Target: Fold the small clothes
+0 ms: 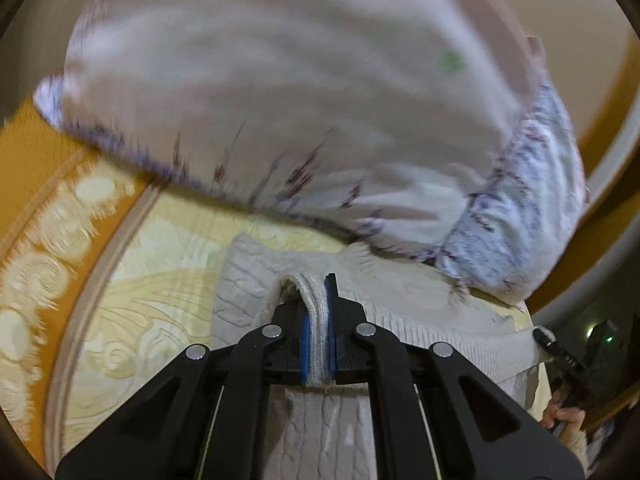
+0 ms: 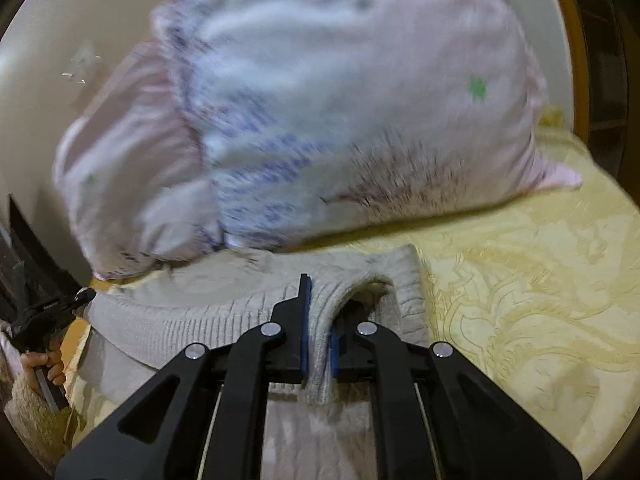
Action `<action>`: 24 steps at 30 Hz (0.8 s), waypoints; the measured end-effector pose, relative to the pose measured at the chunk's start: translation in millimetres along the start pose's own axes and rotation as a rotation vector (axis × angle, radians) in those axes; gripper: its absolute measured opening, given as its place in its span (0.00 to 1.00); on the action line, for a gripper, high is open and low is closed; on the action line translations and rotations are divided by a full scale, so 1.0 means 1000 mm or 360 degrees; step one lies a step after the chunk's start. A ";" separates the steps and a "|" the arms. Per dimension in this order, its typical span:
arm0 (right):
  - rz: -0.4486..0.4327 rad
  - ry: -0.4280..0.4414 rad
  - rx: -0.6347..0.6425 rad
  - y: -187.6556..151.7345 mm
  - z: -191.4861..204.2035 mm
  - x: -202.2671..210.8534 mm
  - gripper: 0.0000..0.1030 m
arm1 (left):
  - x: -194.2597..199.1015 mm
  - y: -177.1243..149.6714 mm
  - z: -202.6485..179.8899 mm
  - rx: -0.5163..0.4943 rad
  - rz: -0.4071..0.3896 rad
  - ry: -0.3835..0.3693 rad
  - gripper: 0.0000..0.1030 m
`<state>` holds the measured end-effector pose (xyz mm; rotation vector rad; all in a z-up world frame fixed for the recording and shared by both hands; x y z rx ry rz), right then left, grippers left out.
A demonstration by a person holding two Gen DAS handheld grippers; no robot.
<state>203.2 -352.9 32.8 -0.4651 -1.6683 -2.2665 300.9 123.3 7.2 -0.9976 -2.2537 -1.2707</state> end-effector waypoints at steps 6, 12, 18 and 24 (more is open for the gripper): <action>0.0139 0.0027 -0.0181 -0.003 -0.017 -0.032 0.08 | -0.024 -0.006 0.014 0.0128 0.0100 -0.0042 0.06; 0.0121 0.0141 -0.0376 0.017 -0.023 -0.040 0.33 | -0.034 0.010 0.003 0.0136 0.0120 -0.0125 0.12; 0.0020 0.0093 -0.0359 0.028 -0.025 -0.028 0.50 | -0.028 0.028 -0.003 0.0102 -0.0005 -0.0113 0.62; -0.0004 0.0014 -0.0247 0.008 -0.037 0.013 0.47 | -0.003 0.013 0.002 0.0028 0.0038 -0.0033 0.60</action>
Point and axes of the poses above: each gripper's, at about its wrist camera, not at the fingertips, and x roughly against the way its jaws point, z to its left, y to its top, the point moved 6 cm from there along -x, roughly the way its jaws point, and after that the axes turned 1 degree about -y, right-handed, at the moved point
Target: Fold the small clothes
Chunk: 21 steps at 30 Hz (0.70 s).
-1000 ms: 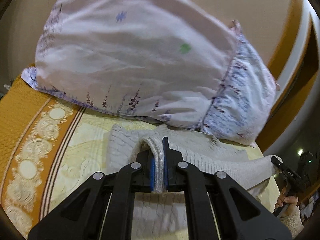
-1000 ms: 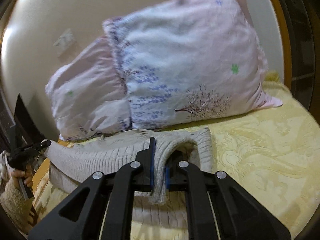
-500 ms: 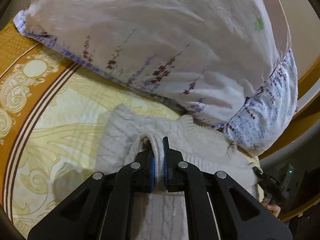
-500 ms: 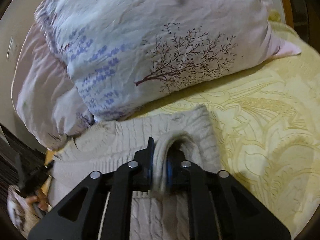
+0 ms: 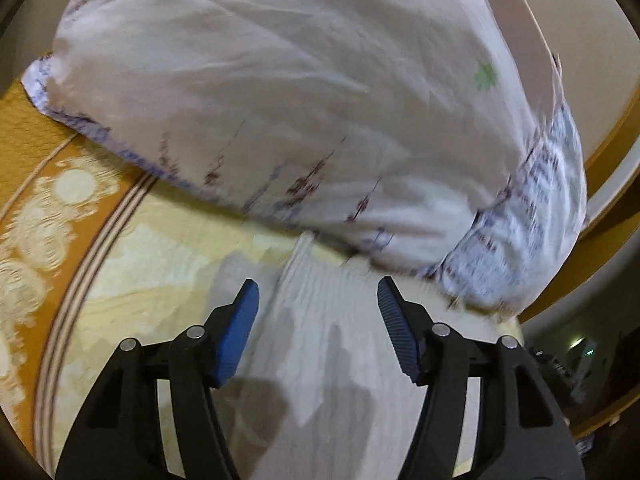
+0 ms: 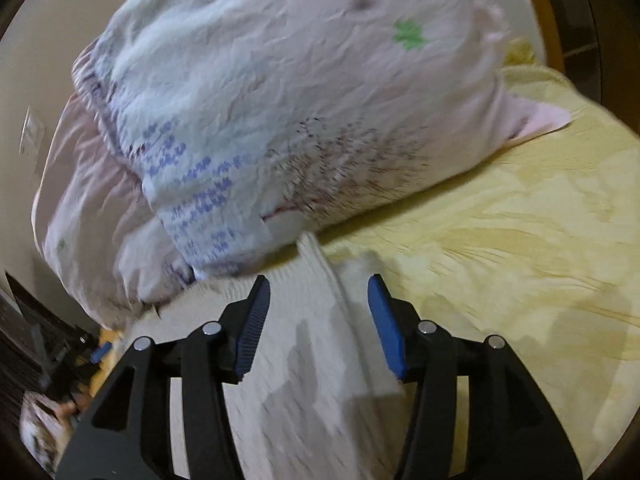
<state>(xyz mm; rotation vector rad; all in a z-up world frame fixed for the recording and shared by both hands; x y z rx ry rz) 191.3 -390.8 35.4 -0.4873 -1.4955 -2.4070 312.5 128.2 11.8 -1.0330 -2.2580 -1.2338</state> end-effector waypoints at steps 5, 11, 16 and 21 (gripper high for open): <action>0.0081 -0.0014 0.0096 -0.037 -0.008 0.022 0.40 | 0.022 -0.028 0.008 -0.0062 0.0044 0.0056 0.50; 0.0127 -0.0103 0.0234 -0.064 -0.002 0.025 0.20 | 0.031 -0.060 0.008 -0.0174 0.0109 0.0131 0.36; 0.0066 -0.0122 0.0302 -0.066 0.007 0.036 0.09 | 0.026 -0.071 0.010 -0.0202 0.0147 0.0174 0.26; -0.0005 -0.0147 0.0278 -0.071 0.009 0.062 0.08 | 0.029 -0.072 0.011 -0.0184 0.0157 0.0156 0.26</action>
Point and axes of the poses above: each gripper's, at about its wrist camera, not at the fingertips, and x roughly against the way its jaws point, z to its left, y to its top, the point moved 6 cm from there along -x, roughly the way its jaws point, and after that the axes turned 1 degree about -y, right-handed, at the moved point
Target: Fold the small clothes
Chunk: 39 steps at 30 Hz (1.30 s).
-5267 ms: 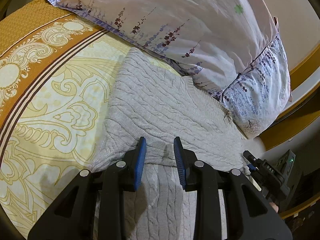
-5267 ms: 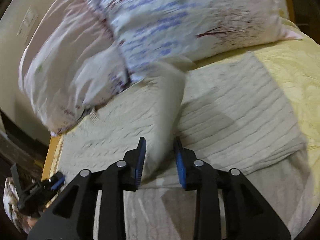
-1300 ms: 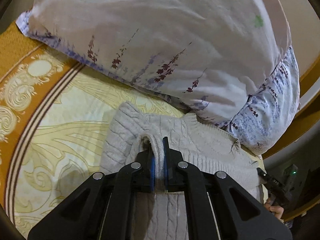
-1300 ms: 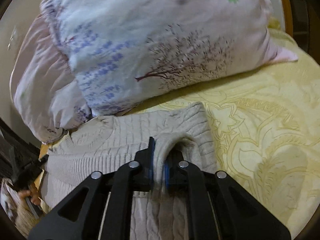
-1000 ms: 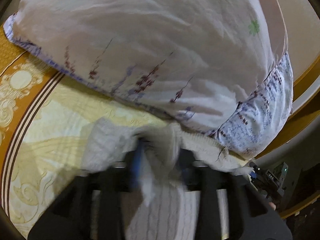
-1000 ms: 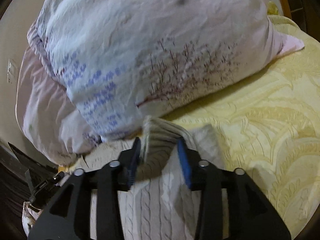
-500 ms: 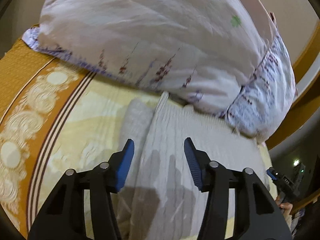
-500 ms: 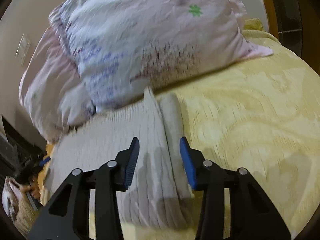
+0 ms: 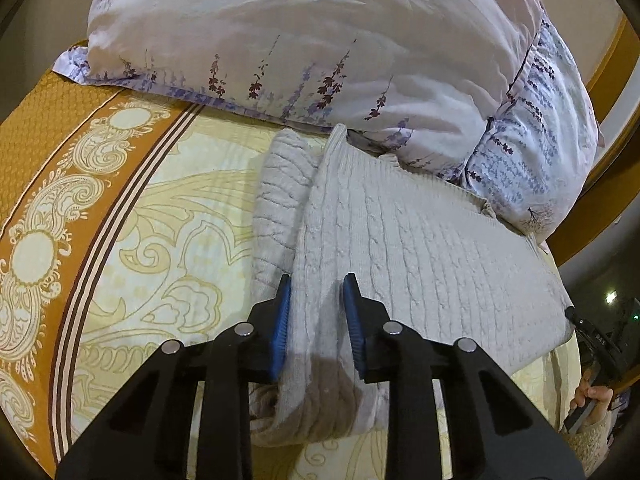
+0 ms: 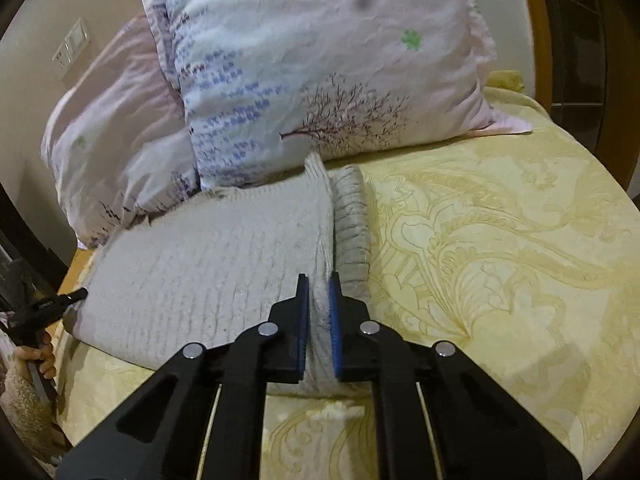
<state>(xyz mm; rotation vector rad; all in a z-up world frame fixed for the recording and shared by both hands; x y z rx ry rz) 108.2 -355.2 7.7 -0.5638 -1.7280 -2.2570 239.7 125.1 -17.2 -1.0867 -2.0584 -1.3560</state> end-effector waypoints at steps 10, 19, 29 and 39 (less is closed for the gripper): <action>0.0131 -0.0236 0.0039 -0.022 -0.011 -0.021 0.09 | -0.001 -0.008 0.006 0.0023 -0.0002 -0.0038 0.11; 0.0033 -0.0131 -0.0037 0.004 0.002 -0.003 0.39 | 0.025 0.000 0.015 0.0131 -0.0105 -0.0160 0.34; 0.0223 0.0594 -0.0256 0.027 0.087 -0.053 0.55 | -0.006 0.027 0.030 0.0303 0.0024 -0.0201 0.65; 0.0277 0.0203 0.0282 -0.002 0.141 -0.093 0.62 | -0.026 0.025 0.019 0.0196 0.0041 -0.0155 0.66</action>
Point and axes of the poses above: each gripper's, at about its wrist camera, not at the fingertips, and x roughly against the way its jaws point, z to its left, y to its top, the point moved 6 cm from there along -x, roughly the way its jaws point, and after that the axes turned 1 degree about -y, right-handed, at the moved point
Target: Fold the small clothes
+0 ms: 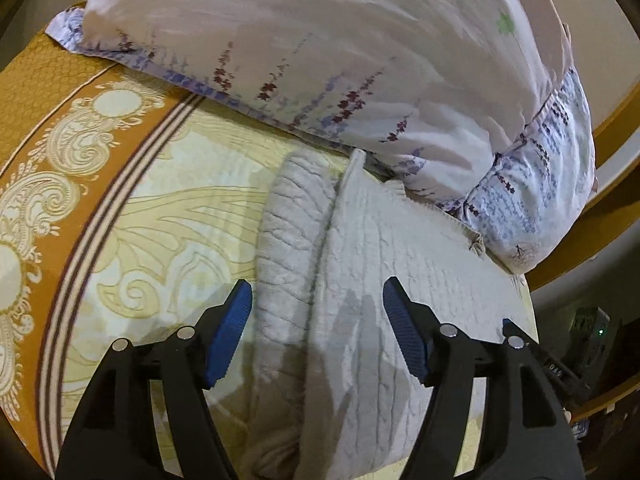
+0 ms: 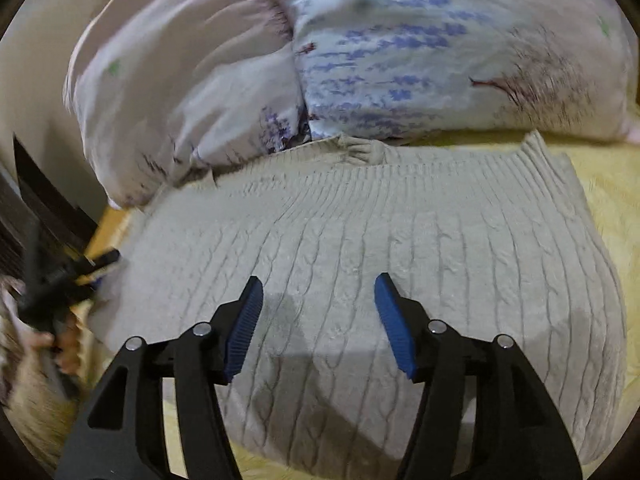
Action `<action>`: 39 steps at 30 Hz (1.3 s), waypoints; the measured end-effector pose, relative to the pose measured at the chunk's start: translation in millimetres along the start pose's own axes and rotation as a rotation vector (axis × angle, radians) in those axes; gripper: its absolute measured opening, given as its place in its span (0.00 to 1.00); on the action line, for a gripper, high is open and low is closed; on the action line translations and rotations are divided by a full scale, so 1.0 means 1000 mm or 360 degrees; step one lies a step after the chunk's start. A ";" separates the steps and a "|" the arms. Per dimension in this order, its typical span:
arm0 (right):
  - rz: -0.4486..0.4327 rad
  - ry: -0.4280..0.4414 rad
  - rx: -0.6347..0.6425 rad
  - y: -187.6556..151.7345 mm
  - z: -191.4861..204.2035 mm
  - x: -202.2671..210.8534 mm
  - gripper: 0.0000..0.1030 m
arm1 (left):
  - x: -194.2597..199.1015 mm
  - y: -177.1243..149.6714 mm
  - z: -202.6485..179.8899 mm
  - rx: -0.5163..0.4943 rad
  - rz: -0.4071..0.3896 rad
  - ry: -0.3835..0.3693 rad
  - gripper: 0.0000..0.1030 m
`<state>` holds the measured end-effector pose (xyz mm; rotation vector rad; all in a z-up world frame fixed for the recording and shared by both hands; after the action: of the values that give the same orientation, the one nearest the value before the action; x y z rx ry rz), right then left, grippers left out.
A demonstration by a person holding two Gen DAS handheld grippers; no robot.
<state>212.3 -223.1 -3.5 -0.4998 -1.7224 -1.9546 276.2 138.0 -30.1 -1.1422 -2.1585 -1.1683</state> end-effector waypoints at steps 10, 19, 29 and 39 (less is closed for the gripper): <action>-0.0027 -0.0152 0.0185 -0.004 0.010 -0.006 0.64 | -0.012 -0.003 -0.012 -0.0047 0.0008 0.0107 0.44; -0.0037 -0.0188 0.0238 -0.005 0.014 -0.006 0.65 | -0.010 0.000 -0.035 0.0058 0.0013 -0.0079 0.21; -0.0047 -0.0060 0.0156 -0.002 0.009 0.000 0.66 | -0.003 0.009 -0.132 -0.0065 -0.0042 -0.0373 0.19; -0.0155 -0.0016 -0.0072 0.006 -0.048 0.040 0.66 | -0.058 -0.030 -0.239 -0.0290 0.0139 -0.0552 0.19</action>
<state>185.1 -275.6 17.0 -0.4499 -1.7424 -2.0662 281.4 -97.0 47.5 -1.6047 -2.2550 -1.2222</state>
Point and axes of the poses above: each gripper's, at about its wrist camera, not at the fingertips, and x roughly against the way its jaws point, z to its left, y to its top, the point moved 6 cm from there along -x, roughly the way its jaws point, and after that the axes turned 1 degree about -y, right-handed, at the moved point
